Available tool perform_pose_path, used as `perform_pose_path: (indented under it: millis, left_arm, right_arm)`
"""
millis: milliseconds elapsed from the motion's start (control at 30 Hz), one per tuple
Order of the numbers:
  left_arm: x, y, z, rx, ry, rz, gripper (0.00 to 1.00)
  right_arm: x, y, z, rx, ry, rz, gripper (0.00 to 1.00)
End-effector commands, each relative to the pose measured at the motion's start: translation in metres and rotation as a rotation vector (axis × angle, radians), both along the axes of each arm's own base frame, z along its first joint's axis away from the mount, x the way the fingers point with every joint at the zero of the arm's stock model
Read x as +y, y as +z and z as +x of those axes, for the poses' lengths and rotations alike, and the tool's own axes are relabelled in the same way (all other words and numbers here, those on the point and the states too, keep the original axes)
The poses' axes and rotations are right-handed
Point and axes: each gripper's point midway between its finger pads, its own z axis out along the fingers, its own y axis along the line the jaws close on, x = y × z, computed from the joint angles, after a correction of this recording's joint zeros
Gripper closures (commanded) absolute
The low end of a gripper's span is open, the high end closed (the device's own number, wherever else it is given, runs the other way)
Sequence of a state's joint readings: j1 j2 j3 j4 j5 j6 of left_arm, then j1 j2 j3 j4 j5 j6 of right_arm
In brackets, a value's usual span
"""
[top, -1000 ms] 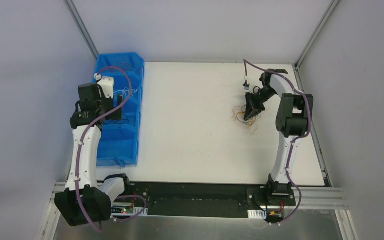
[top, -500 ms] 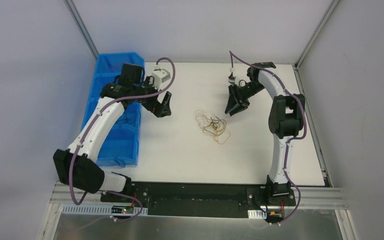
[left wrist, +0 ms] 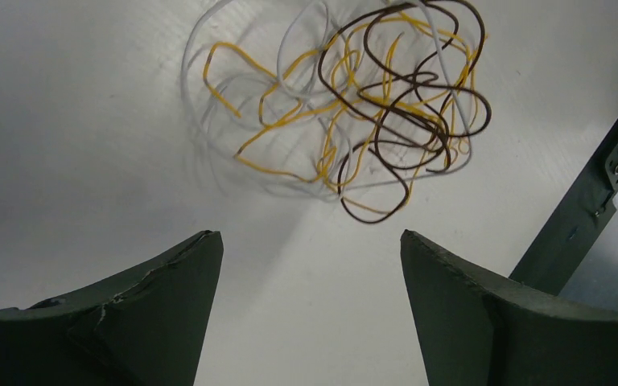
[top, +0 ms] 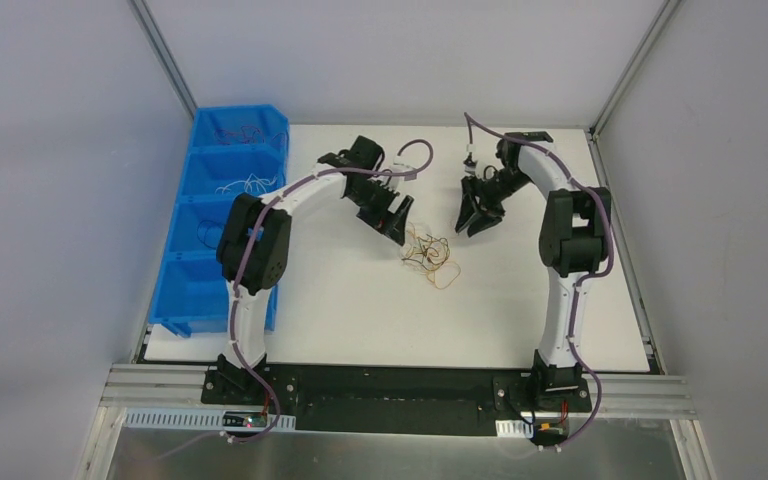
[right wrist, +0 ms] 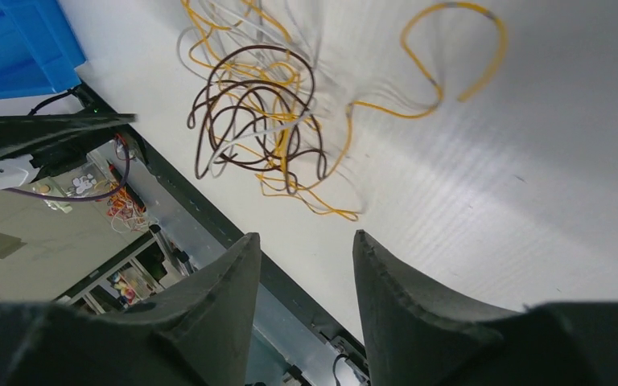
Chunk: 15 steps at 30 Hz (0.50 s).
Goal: Untangle the cables
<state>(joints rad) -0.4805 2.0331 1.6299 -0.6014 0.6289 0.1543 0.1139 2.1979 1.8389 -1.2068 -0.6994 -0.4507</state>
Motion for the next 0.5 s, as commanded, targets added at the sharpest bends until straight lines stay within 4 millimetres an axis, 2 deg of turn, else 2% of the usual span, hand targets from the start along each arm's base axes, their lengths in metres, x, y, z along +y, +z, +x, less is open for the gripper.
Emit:
perform_pose_path:
  millis: [0, 200, 367, 467]
  left_arm:
    - [-0.033, 0.019, 0.027, -0.004, 0.057, -0.118, 0.18]
    - [-0.034, -0.005, 0.034, 0.020, 0.083, -0.093, 0.25]
    - [-0.037, -0.002, 0.036, 0.006, 0.075, -0.113, 0.37]
    - [-0.035, -0.009, 0.040, -0.011, 0.084, -0.096, 0.38]
  right_arm:
    - [0.027, 0.018, -0.003, -0.034, 0.024, 0.028, 0.48]
    - [0.048, 0.006, -0.016, -0.006, 0.060, 0.031, 0.46]
    - [0.055, -0.004, -0.021, 0.010, 0.082, 0.018, 0.47]
    - [0.056, -0.016, -0.025, 0.022, 0.090, -0.005, 0.47]
